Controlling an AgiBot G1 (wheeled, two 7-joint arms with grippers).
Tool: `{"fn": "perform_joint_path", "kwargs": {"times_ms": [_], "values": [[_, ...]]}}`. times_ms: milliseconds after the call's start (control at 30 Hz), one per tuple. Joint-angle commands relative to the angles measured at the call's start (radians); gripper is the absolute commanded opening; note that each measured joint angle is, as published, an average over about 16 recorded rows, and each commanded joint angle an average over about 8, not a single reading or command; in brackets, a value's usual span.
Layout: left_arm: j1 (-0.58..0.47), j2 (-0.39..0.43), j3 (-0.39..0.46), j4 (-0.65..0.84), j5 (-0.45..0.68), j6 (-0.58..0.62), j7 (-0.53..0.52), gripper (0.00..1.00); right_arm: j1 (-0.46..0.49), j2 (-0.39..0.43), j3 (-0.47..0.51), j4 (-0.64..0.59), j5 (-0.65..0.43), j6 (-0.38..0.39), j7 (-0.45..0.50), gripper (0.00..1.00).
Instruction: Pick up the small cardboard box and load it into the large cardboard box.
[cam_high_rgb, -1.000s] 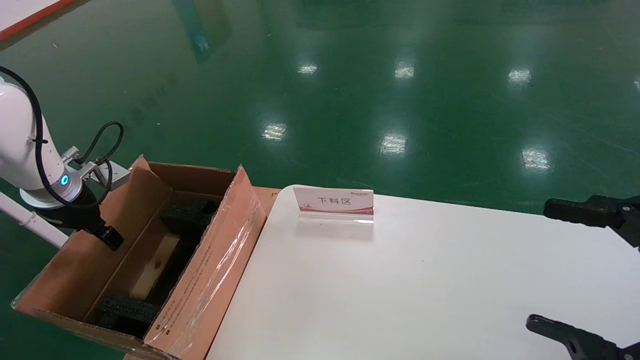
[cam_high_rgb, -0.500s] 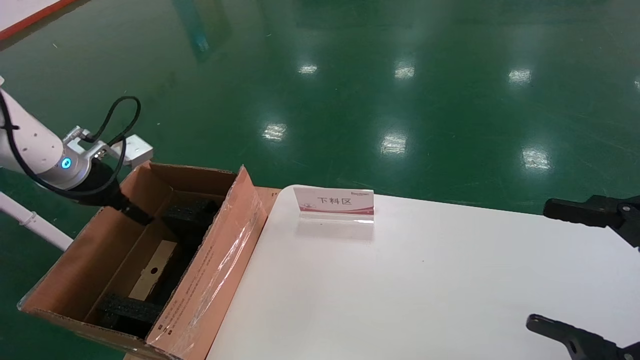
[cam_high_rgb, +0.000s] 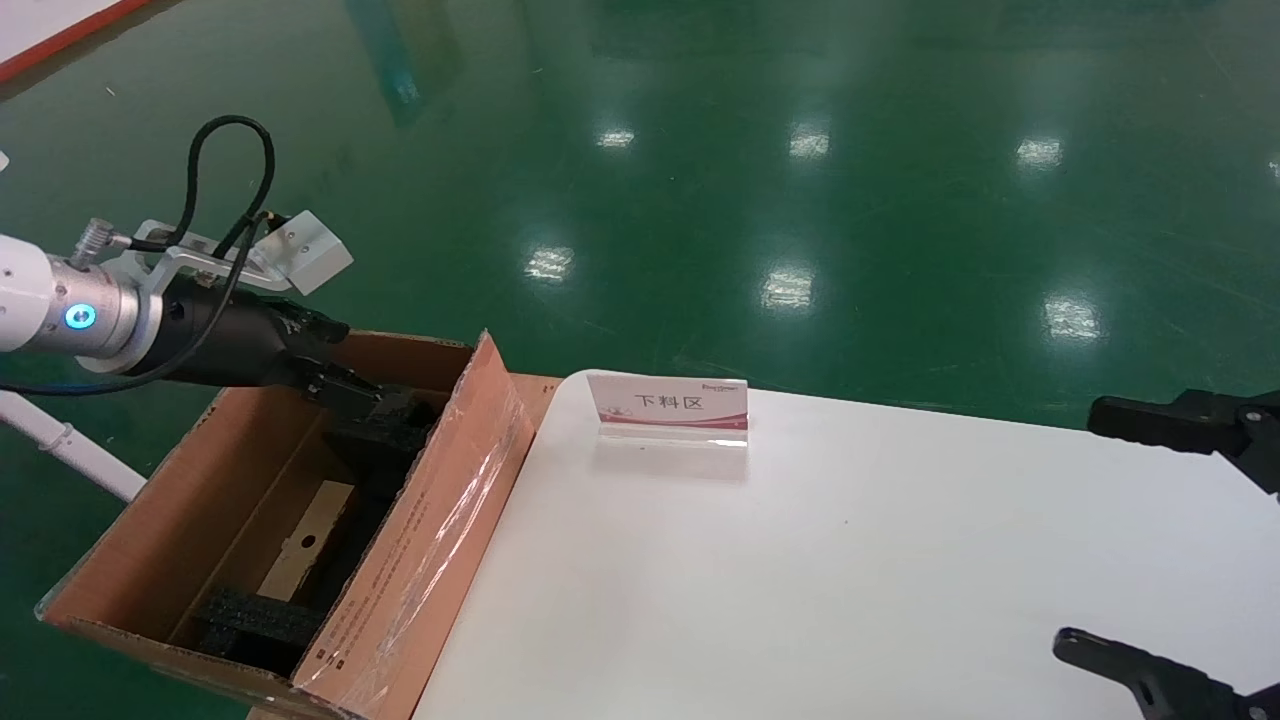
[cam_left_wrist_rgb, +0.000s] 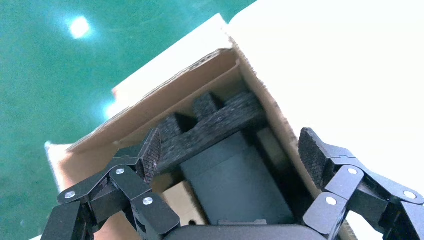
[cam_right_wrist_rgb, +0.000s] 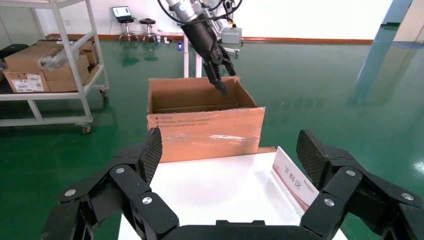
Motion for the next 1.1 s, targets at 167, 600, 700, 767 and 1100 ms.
{"fn": "perform_joint_path", "kwargs": {"times_ms": [167, 600, 700, 767, 1100], "values": [[-0.006, -0.025, -0.025, -0.024, -0.062, 0.011, 0.072, 1.0, 0.0, 0.0, 0.0, 0.0, 0.0, 0.0, 0.0, 1.0], [0.185, 0.009, -0.294, -0.03, -0.159, 0.099, 0.196, 1.0, 0.0, 0.0, -0.001, -0.001, 0.0, 0.0, -0.001, 1.0], [0.251, 0.022, -0.382, -0.03, -0.186, 0.128, 0.235, 1.0, 0.0, 0.0, -0.001, -0.001, 0.0, 0.0, -0.001, 1.0], [0.295, 0.031, -0.441, -0.03, -0.205, 0.147, 0.262, 1.0, 0.0, 0.0, -0.001, -0.001, 0.0, 0.0, -0.001, 1.0], [0.513, 0.074, -0.732, -0.03, -0.298, 0.244, 0.392, 1.0, 0.0, 0.0, -0.001, -0.001, 0.0, 0.0, -0.001, 1.0]]}}
